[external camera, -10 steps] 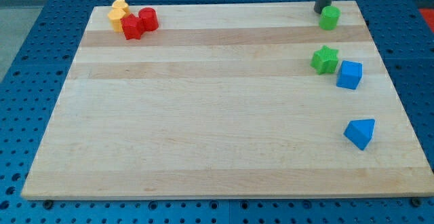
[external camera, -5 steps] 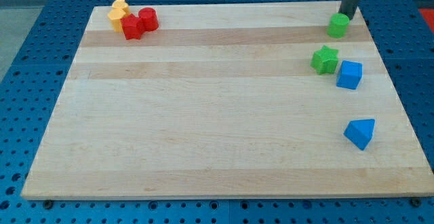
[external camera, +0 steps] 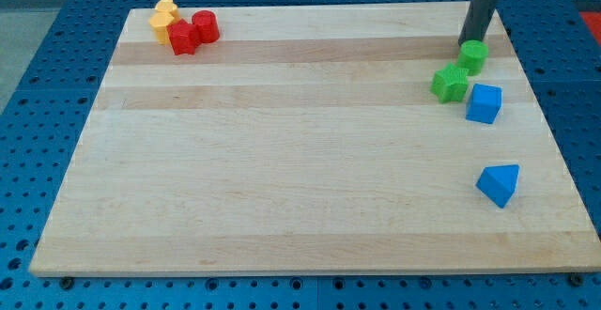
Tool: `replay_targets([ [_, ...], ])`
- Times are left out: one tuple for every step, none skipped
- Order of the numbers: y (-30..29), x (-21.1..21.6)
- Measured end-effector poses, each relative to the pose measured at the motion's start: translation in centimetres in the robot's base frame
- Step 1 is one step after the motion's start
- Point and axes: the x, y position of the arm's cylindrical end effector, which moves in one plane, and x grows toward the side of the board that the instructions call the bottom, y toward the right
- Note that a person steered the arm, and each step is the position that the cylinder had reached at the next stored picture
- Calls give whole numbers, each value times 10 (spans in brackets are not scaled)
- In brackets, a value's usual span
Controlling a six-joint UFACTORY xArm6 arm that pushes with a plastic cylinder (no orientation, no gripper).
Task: Push the green circle into the green star
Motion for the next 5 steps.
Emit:
replay_targets([
  [0,16],
  [0,30],
  [0,33],
  [-1,24],
  [-17,6],
])
